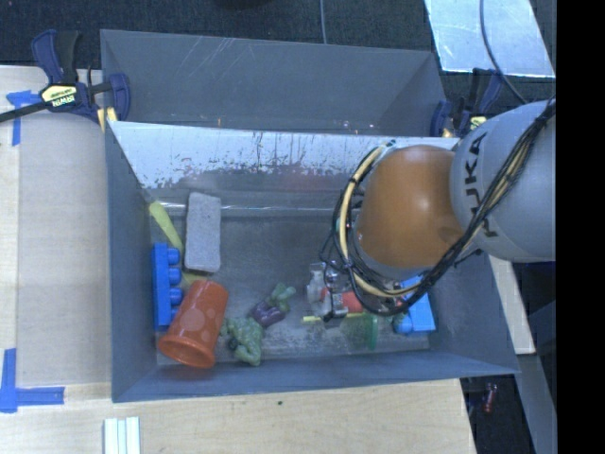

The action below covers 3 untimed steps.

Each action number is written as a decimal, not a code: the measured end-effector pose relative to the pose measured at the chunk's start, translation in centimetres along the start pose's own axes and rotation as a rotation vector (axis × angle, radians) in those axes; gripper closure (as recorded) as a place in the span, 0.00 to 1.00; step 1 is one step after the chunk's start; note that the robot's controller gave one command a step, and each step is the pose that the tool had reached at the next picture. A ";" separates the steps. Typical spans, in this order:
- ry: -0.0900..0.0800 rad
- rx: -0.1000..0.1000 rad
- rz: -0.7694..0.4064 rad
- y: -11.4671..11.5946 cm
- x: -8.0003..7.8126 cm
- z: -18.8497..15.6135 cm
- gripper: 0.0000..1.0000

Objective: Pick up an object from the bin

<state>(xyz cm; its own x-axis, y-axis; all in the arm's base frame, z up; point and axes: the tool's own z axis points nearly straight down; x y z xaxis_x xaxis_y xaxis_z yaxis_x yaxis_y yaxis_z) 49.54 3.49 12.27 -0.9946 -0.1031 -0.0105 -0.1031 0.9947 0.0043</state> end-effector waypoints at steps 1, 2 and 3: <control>-0.005 0.001 0.116 -2.4 -1.7 -0.7 0.00; -0.005 0.001 0.117 -2.4 -1.7 -0.7 0.00; -0.010 0.001 0.121 -5.7 -0.6 3.4 0.00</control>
Offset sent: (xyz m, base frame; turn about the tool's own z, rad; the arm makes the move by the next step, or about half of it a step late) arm 0.0000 0.0000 0.0000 0.0000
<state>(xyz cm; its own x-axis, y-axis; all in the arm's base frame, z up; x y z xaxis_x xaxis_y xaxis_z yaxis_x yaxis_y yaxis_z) 50.73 -2.15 8.86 -0.9996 0.0179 -0.0198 0.0178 0.9998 0.0053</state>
